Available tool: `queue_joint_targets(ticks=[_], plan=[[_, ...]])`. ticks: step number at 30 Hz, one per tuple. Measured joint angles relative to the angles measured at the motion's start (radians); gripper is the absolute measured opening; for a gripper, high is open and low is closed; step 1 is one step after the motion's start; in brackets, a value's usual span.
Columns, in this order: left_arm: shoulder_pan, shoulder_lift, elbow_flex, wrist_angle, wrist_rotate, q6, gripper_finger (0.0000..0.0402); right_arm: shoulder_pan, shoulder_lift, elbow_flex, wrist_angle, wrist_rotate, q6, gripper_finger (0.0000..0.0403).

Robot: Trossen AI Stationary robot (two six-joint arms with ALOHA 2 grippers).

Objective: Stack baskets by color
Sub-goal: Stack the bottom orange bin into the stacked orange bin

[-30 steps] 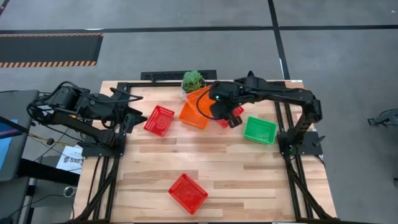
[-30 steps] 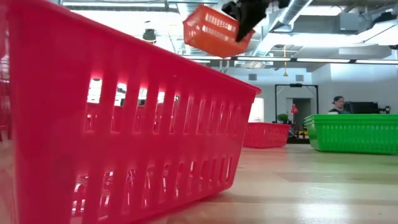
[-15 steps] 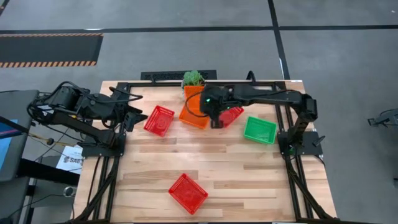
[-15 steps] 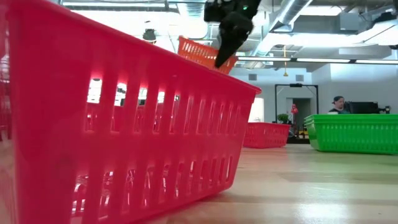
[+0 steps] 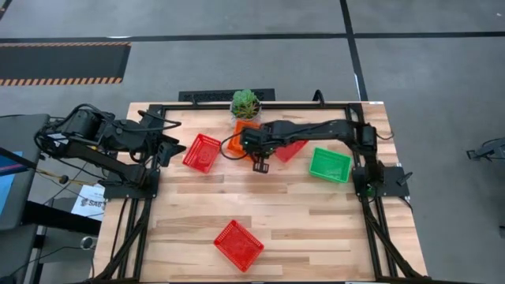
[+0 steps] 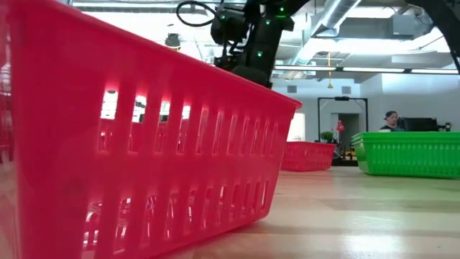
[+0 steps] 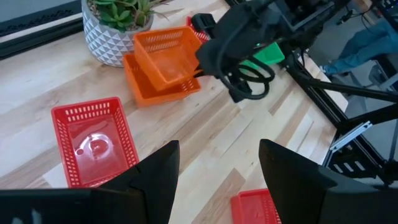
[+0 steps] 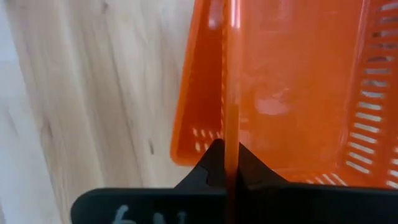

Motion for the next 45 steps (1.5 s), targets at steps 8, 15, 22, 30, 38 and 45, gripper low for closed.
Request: queue_joint_targets(ticks=[8, 15, 22, 30, 38, 45], plan=[[0.0, 0.001, 0.0, -0.01, 0.002, -0.001, 0.0208, -0.019, 0.036, 0.013, 0.042, -0.009, 0.01, 0.0009], [0.0, 0.001, 0.0, -0.009, 0.001, -0.001, 0.0208, -0.003, 0.038, 0.014, 0.034, -0.027, 0.023, 0.0014], [0.0, 0.001, 0.0, -0.009, 0.0, 0.005, 0.0208, 0.026, 0.018, 0.074, 0.008, -0.026, -0.049, 0.0007], [0.0, 0.001, 0.0, -0.018, 0.0, 0.005, 0.0208, 0.054, 0.008, 0.144, -0.064, -0.026, -0.104, 0.0016], [0.0, 0.001, 0.0, -0.018, -0.001, 0.005, 0.0208, 0.093, 0.011, 0.057, -0.075, -0.026, -0.186, 0.0007], [0.0, 0.001, 0.0, -0.026, -0.003, 0.005, 0.0208, 0.092, 0.009, -0.015, -0.029, -0.016, -0.21, 0.0016]])
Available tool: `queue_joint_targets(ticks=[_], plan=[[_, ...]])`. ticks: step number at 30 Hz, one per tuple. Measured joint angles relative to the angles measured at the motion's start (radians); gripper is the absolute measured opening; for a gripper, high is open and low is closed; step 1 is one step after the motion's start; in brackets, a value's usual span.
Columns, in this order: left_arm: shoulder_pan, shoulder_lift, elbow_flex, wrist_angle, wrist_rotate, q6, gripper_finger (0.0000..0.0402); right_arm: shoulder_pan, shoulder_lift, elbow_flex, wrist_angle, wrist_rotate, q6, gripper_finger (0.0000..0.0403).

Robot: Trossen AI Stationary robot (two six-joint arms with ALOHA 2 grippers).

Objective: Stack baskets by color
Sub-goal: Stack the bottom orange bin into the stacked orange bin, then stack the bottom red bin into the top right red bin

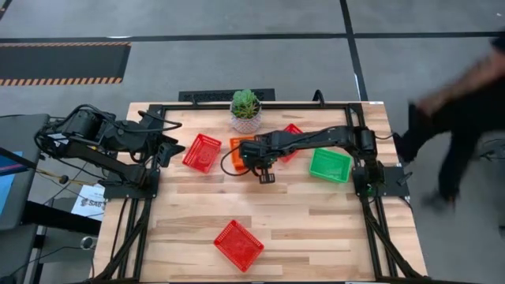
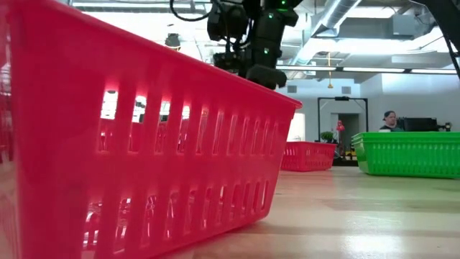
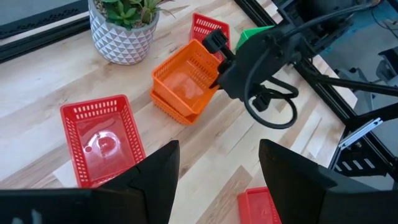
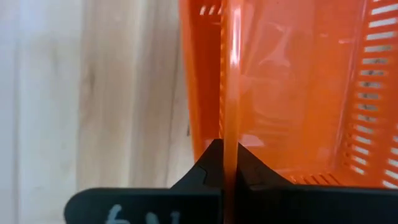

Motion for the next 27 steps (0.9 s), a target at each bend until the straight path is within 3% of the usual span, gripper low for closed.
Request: queue_joint_targets(ticks=[8, 27], plan=[[0.0, 0.0, 0.0, 0.0, -0.001, 0.0, 0.0208, -0.005, 0.0, -0.018, -0.003, 0.0, -0.052, 0.0018], [0.0, -0.001, -0.002, -0.02, 0.001, 0.001, 0.0208, -0.007, -0.025, -0.007, -0.031, -0.045, -0.04, 0.017]])
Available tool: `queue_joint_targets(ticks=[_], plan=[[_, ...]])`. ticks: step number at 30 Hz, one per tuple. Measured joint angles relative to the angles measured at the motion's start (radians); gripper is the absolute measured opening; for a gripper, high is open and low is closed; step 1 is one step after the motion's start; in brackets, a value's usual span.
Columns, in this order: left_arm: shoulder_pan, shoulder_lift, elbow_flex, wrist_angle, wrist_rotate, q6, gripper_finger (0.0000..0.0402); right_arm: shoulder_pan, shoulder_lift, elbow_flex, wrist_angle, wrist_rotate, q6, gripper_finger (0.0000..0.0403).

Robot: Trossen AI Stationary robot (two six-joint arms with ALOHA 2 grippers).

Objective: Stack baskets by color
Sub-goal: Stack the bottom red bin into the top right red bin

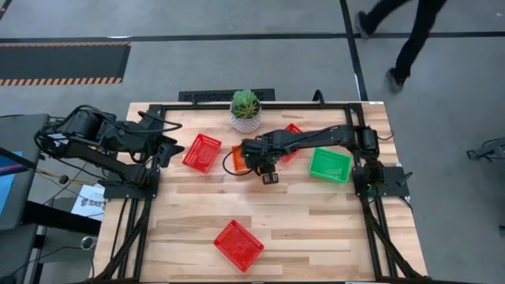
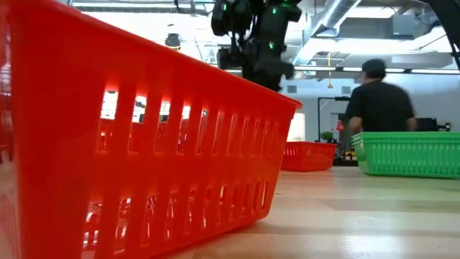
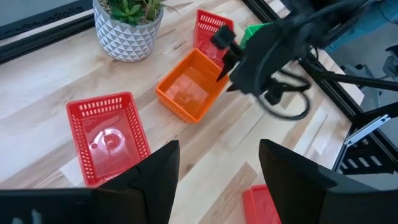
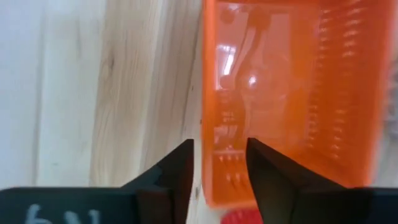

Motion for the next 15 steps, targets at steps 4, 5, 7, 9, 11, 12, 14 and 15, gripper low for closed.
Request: queue_joint_targets(ticks=[4, 5, 7, 9, 11, 12, 14, 15], plan=[[0.0, 0.0, -0.02, 0.004, 0.004, -0.01, 0.0208, 0.006, -0.062, 0.028, -0.006, -0.009, 0.082, 0.0194], [0.0, 0.0, -0.026, 0.003, 0.005, -0.016, 0.0208, 0.009, -0.081, 0.03, 0.008, -0.022, 0.113, 0.0198], [0.0, 0.001, -0.041, 0.003, 0.008, -0.034, 0.0208, 0.019, -0.113, 0.03, 0.028, -0.033, 0.18, 0.0202], [0.0, 0.001, -0.055, 0.003, 0.011, -0.055, 0.0208, 0.034, -0.142, 0.03, 0.039, -0.039, 0.248, 0.0204], [0.0, 0.007, -0.062, 0.003, 0.011, -0.078, 0.0208, 0.051, -0.161, 0.031, 0.045, -0.039, 0.307, 0.0204], [0.0, 0.012, -0.063, 0.009, 0.011, -0.092, 0.0208, 0.063, -0.165, 0.031, 0.045, -0.039, 0.334, 0.0204], [0.0, 0.017, -0.067, 0.01, 0.012, -0.112, 0.0208, 0.094, -0.164, 0.031, 0.061, -0.039, 0.389, 0.0204], [0.0, 0.021, -0.067, 0.01, 0.02, -0.113, 0.0208, 0.112, -0.164, 0.031, 0.06, -0.041, 0.414, 0.0205]])
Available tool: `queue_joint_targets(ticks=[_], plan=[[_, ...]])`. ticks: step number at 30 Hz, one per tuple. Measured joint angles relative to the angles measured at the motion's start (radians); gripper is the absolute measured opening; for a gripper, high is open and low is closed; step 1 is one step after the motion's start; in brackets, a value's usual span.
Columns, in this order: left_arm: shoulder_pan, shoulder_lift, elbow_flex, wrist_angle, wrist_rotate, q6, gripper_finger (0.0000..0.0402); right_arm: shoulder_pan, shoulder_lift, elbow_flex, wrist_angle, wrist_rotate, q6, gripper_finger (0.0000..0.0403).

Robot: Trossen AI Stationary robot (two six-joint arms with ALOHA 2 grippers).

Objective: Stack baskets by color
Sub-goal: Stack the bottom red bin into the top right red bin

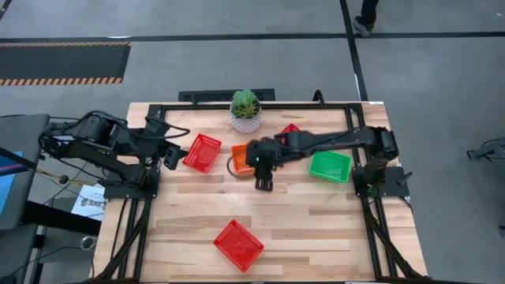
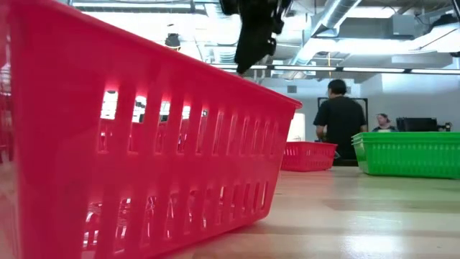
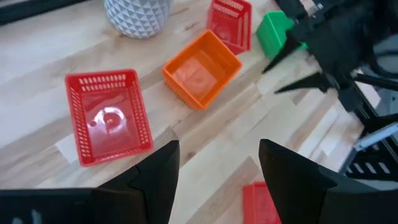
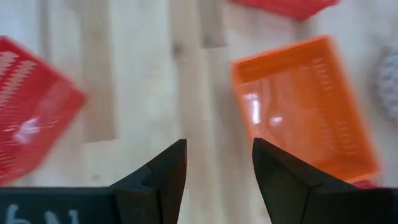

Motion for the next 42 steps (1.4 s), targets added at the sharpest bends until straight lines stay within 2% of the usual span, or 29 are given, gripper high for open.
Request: queue_joint_targets(ticks=[5, 11, 18, 21, 30, 42], plan=[[0.0, 0.023, 0.0, 0.003, 0.054, 0.048, 0.0208, 0.116, 0.03, -0.004, 0.045, -0.001, 0.11, 0.0205], [0.0, 0.026, 0.001, -0.006, 0.095, 0.155, 0.0208, 0.238, 0.103, -0.003, 0.19, 0.022, 0.297, 0.0197], [-0.004, 0.019, 0.001, -0.009, 0.123, 0.203, 0.0208, 0.359, 0.233, -0.002, 0.348, 0.026, 0.473, 0.0188], [-0.012, 0.019, 0.001, -0.01, 0.122, 0.204, 0.0208, 0.398, 0.28, 0.0, 0.359, 0.044, 0.53, 0.0184], [-0.046, 0.018, 0.001, -0.01, 0.122, 0.218, 0.0208, 0.43, 0.352, 0.005, 0.359, 0.079, 0.653, 0.017], [-0.07, 0.029, -0.001, -0.05, 0.135, 0.223, 0.0208, 0.429, 0.261, 0.006, 0.339, 0.11, 0.66, 0.0166]])
